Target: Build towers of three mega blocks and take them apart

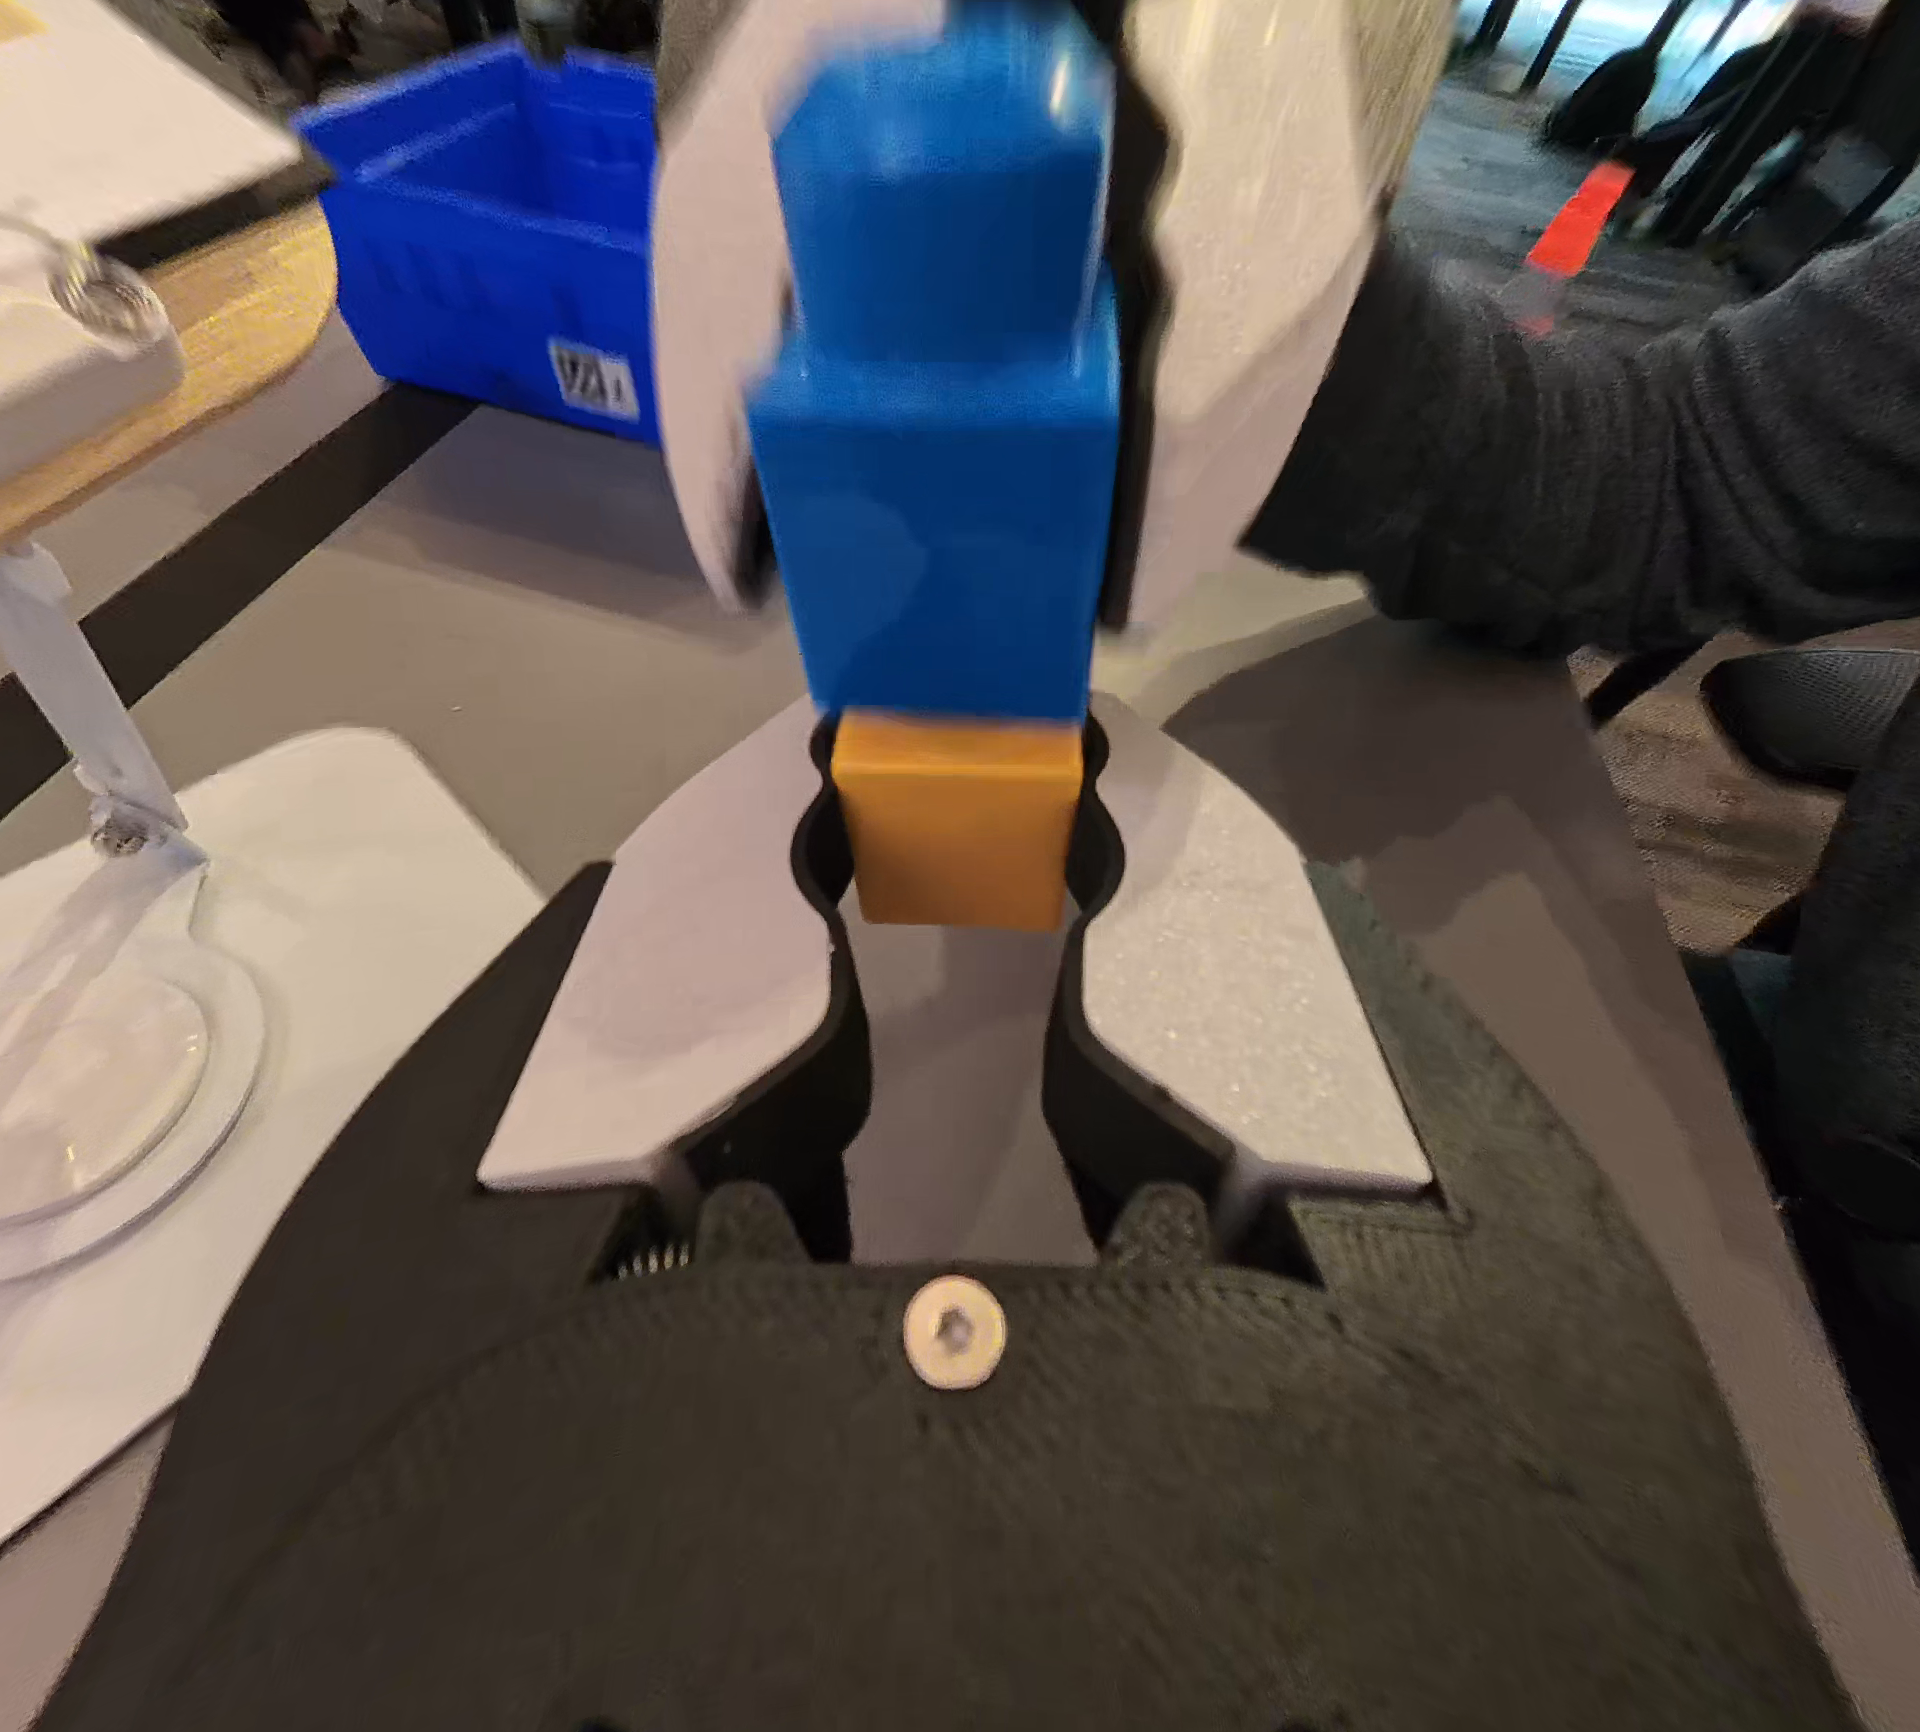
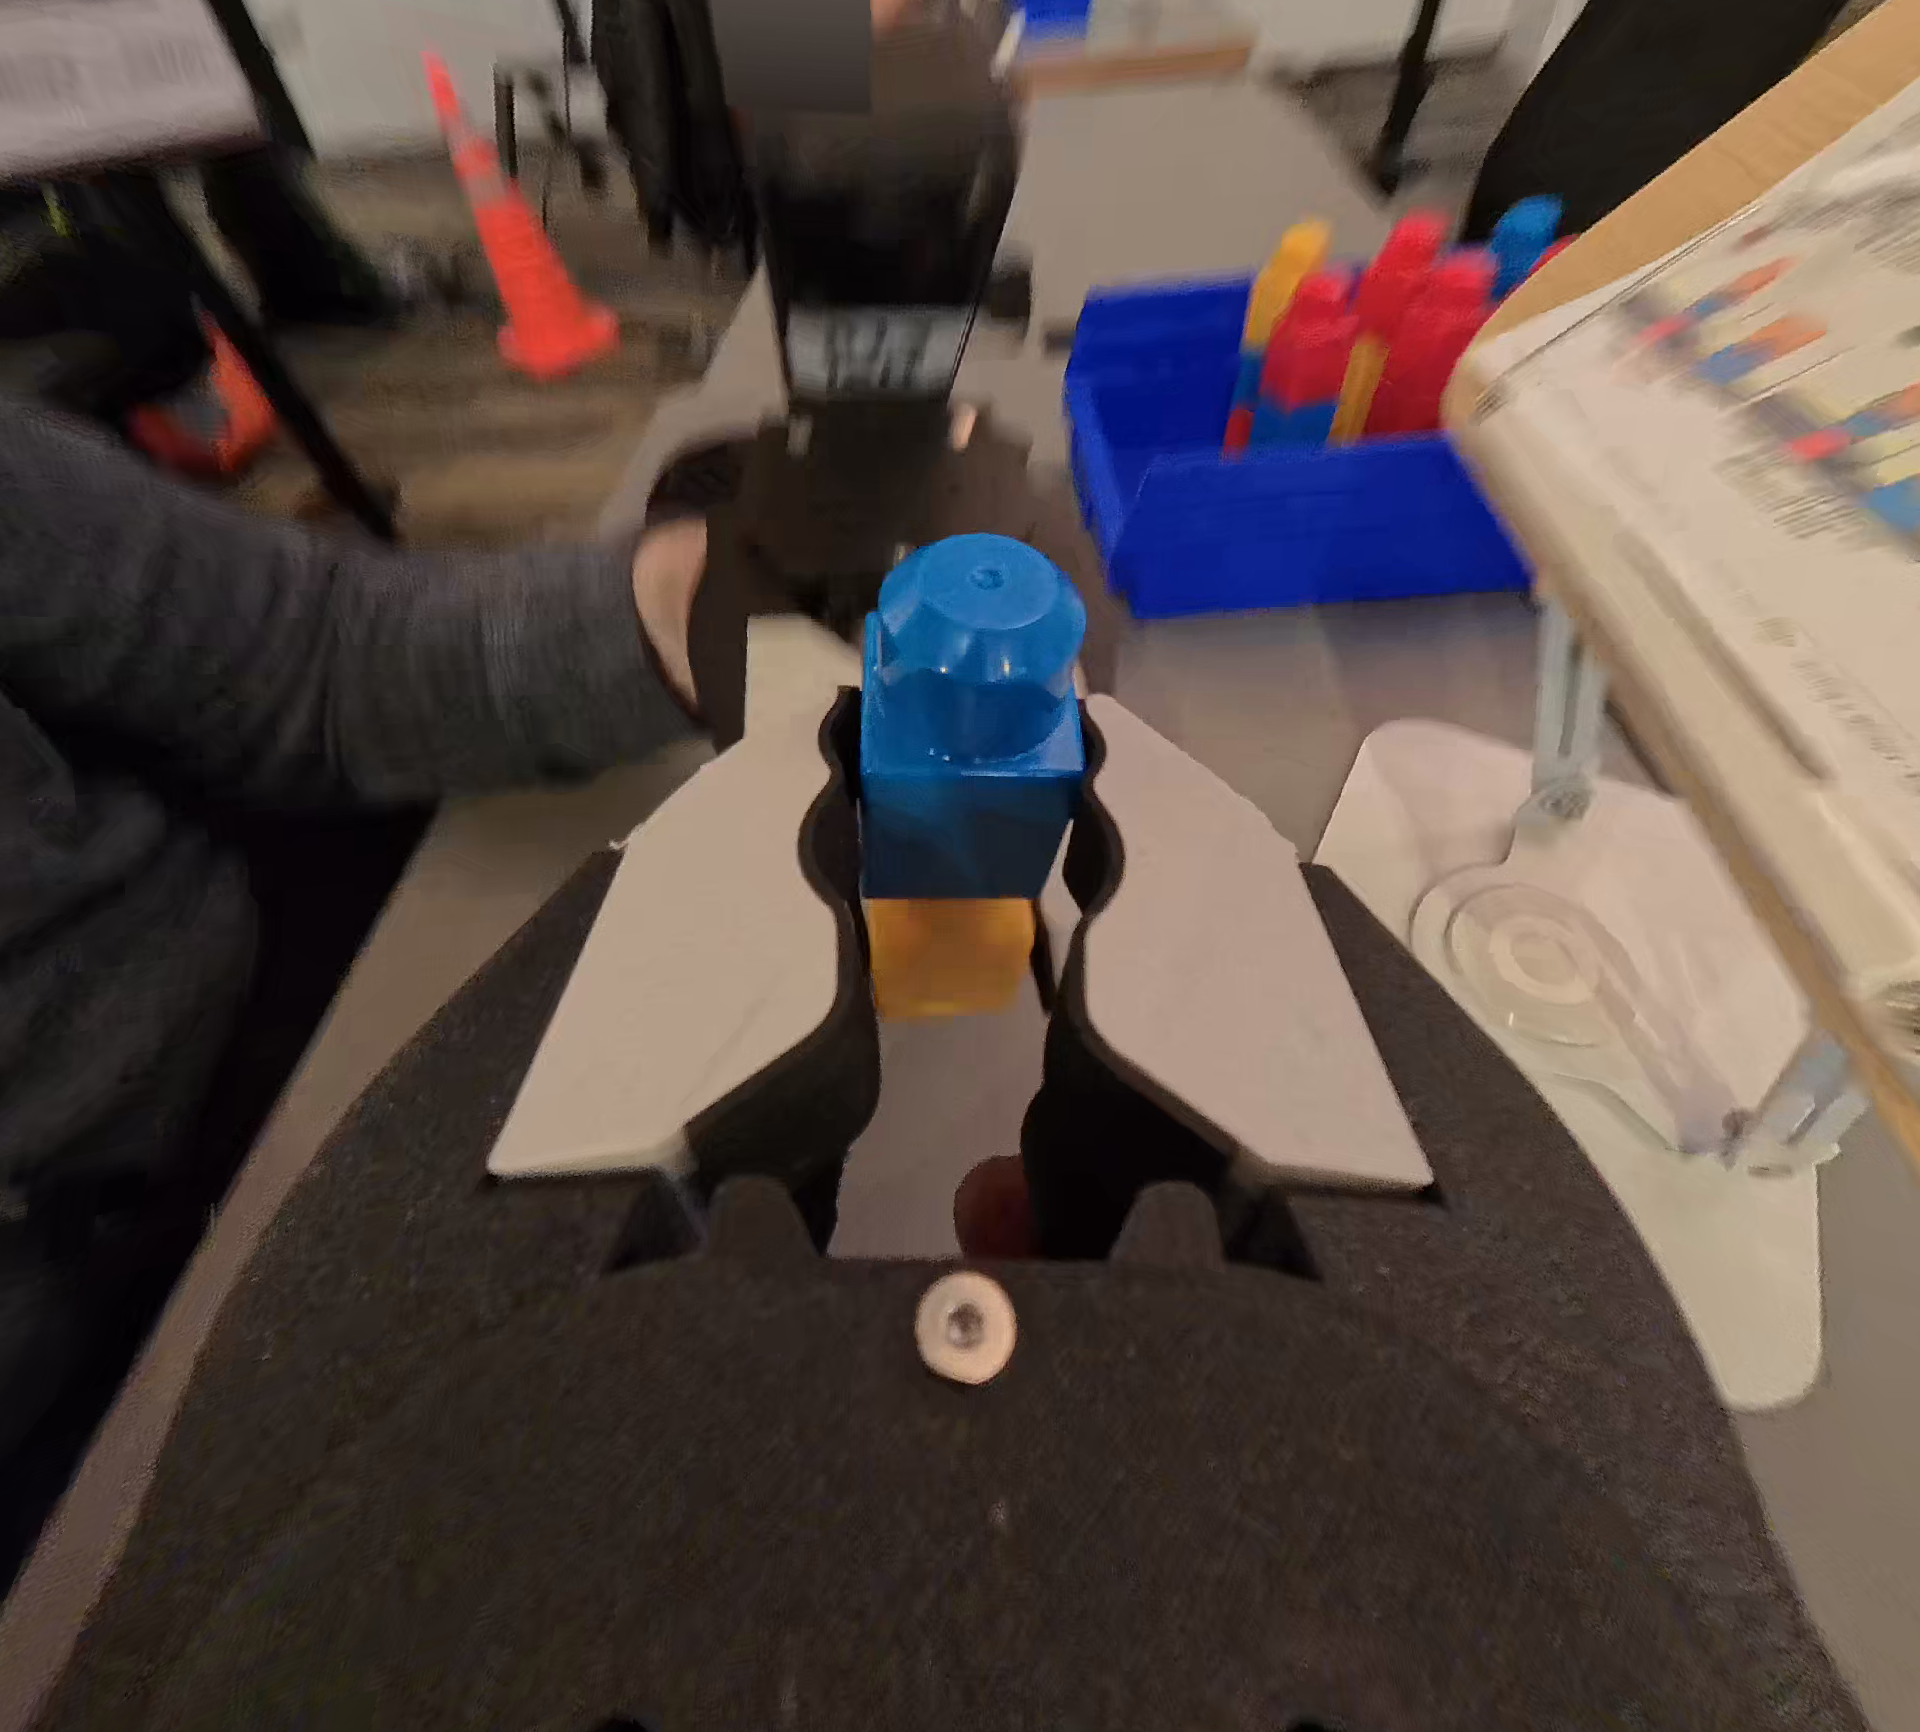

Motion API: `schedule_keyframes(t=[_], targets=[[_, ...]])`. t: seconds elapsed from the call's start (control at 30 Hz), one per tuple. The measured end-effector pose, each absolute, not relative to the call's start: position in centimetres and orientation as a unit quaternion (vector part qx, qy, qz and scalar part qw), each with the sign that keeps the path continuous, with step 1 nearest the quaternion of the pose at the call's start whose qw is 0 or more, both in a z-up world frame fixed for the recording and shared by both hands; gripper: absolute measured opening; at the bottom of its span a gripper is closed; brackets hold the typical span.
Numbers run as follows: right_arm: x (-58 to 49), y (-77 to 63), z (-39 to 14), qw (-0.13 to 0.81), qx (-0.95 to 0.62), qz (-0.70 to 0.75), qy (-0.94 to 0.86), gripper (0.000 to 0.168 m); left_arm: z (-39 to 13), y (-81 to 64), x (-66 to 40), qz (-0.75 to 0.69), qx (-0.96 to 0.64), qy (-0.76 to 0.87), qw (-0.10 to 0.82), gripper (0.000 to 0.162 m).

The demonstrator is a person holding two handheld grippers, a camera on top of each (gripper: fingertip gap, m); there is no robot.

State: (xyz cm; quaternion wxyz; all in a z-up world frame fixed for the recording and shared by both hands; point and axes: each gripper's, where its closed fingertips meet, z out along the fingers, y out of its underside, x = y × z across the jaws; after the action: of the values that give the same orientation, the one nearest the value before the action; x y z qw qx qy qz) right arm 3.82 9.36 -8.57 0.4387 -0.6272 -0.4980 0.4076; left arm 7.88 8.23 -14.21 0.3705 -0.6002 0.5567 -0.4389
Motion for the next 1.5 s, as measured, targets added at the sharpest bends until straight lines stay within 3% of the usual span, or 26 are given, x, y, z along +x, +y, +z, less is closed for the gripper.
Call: schedule_keyframes(t=[0.1, 0.2, 0.37, 0.53, 0.67, 0.8, 0.93, 1.1, 1.27, 1.5], targets=[[6.1, 10.1, -4.0, 0.497, -0.598, 0.462, -0.428, 0.036, -18.7, 9.1, 7.8, -0.34, -0.64, 0.598, 0.343, 0.039], [9.1, 11.8, -4.6, 0.523, -0.647, 0.329, -0.446, 0.036, -18.1, 8.2, 9.3, -0.374, -0.627, 0.593, 0.339, 0.039], [18.2, 15.6, -3.0, 0.576, -0.7, 0.226, -0.355, 0.036, -17.9, 9.2, 8.9, -0.398, -0.638, 0.562, 0.344, 0.039], [31.4, 19.0, -7.1, 0.534, -0.807, 0.092, -0.233, 0.036, -16.5, 9.2, 8.7, -0.415, -0.623, 0.554, 0.364, 0.039], [36.7, 19.6, -11.2, 0.478, -0.857, 0.114, -0.157, 0.037, -17.2, 9.1, 9.1, -0.409, -0.627, 0.559, 0.357, 0.039], [39.8, 20.3, -14.4, 0.437, -0.889, 0.066, -0.12, 0.052, -17.4, 8.8, 9.3, -0.406, -0.625, 0.565, 0.354, 0.039], [36.8, 20.2, -11.4, 0.477, -0.862, 0.055, -0.165, 0.05, -17.1, 9.0, 9.4, -0.41, -0.624, 0.559, 0.361, 0.039], [22.0, 16.3, -7.4, 0.505, -0.745, 0.189, -0.393, 0.044, -16.1, 9.1, 9.2, -0.427, -0.617, 0.542, 0.377, 0.039], [10.8, 10.7, -8.8, 0.432, -0.666, 0.293, -0.533, 0.048, -14.6, 9.1, 8.8, -0.436, -0.603, 0.534, 0.401, 0.039], [6.1, 9.3, -10.3, 0.402, -0.642, 0.364, -0.542, 0.048, -13.9, 9.2, 8.5, -0.427, -0.595, 0.535, 0.421, 0.04]])
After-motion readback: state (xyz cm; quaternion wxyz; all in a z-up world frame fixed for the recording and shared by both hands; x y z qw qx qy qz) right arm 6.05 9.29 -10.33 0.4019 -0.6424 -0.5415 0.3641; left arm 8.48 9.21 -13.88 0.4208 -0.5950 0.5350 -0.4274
